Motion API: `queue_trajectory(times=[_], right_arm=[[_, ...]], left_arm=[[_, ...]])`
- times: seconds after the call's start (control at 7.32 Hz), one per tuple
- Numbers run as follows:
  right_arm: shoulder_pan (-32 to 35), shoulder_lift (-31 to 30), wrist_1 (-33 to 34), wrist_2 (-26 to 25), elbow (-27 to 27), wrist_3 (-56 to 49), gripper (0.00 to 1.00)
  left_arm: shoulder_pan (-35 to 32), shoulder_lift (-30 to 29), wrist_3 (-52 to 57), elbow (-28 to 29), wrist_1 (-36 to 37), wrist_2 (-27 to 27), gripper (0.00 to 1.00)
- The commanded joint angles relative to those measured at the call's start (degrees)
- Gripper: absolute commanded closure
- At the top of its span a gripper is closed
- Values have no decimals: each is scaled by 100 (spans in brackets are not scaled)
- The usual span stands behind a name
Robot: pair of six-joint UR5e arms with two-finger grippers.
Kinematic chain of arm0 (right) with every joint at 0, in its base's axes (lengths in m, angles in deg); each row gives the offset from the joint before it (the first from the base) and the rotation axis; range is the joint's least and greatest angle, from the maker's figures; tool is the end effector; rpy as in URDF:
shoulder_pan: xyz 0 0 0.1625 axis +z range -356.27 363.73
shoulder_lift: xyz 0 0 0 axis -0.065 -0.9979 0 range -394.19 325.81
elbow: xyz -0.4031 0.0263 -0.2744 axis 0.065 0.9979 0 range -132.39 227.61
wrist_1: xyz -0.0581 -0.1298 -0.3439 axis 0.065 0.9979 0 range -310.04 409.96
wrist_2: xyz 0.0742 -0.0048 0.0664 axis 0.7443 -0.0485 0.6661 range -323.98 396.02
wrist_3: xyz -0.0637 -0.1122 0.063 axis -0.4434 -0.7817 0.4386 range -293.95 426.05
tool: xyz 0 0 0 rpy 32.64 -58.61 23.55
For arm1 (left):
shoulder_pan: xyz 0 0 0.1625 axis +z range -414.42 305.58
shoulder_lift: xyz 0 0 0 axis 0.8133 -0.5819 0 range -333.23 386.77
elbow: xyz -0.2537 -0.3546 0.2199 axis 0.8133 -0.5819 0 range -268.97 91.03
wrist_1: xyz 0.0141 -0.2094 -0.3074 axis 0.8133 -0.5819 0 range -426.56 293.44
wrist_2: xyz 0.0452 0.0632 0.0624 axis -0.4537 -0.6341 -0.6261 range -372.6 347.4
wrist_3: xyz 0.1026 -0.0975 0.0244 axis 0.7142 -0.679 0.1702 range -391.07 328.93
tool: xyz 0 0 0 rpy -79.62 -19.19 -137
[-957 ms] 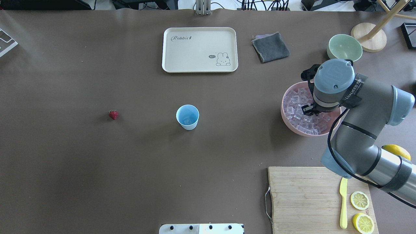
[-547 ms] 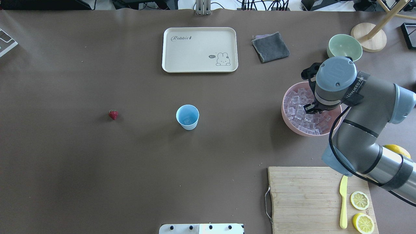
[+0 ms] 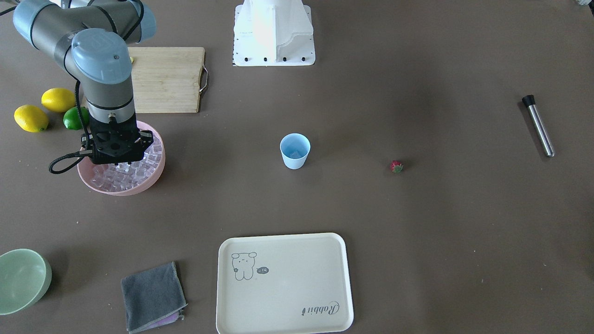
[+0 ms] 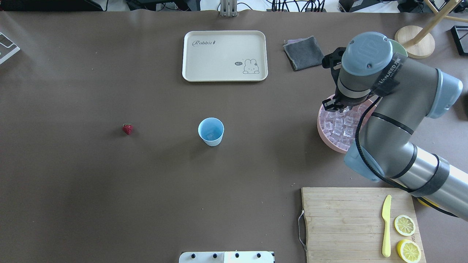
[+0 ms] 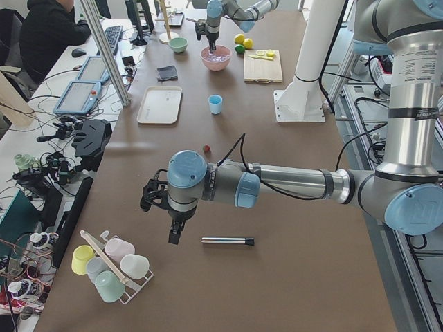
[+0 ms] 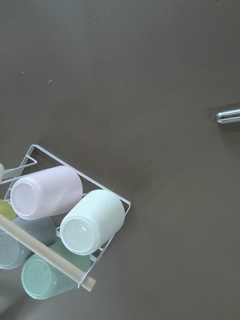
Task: Mash ice and strawberries in cup
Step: 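Carry the second ice cube with the right gripper to the cup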
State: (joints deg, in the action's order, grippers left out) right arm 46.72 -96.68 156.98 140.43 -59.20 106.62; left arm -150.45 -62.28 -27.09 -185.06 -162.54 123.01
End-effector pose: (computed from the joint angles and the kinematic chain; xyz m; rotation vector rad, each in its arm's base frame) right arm -0.3917 -0.4986 0.4307 0.1716 -0.5068 -0.1696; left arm -0.0784 -0.4494 0.6990 0.2521 0.7744 0.0433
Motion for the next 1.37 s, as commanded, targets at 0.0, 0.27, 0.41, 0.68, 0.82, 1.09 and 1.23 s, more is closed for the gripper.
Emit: queue_trajectory(times=[0.0, 0.27, 0.41, 0.68, 0.82, 1.09, 1.23], right_arm=[[-245, 822, 30, 404, 11, 1017, 79], [-982, 1238, -860, 265, 298, 2666, 80], [-1247, 1387, -1293, 12, 492, 3101, 80], [-1416, 1652, -2581, -202, 1228, 3544, 81], [-1581, 1652, -3059, -254, 1424, 3902, 80], [-1776, 1774, -3177, -710, 1504, 3958, 74], [-1829, 1801, -3187, -720, 1505, 3976, 71]], left_arm=[[6, -8, -2, 3, 0, 0, 1], [6, -17, -2, 12, 0, 0, 1], [6, -25, -11, 12, 0, 0, 1], [6, -17, -11, 21, 0, 0, 1], [6, -17, -11, -5, 0, 0, 1], [6, -17, -11, 29, 0, 0, 1], [6, -17, -11, 29, 0, -9, 1]])
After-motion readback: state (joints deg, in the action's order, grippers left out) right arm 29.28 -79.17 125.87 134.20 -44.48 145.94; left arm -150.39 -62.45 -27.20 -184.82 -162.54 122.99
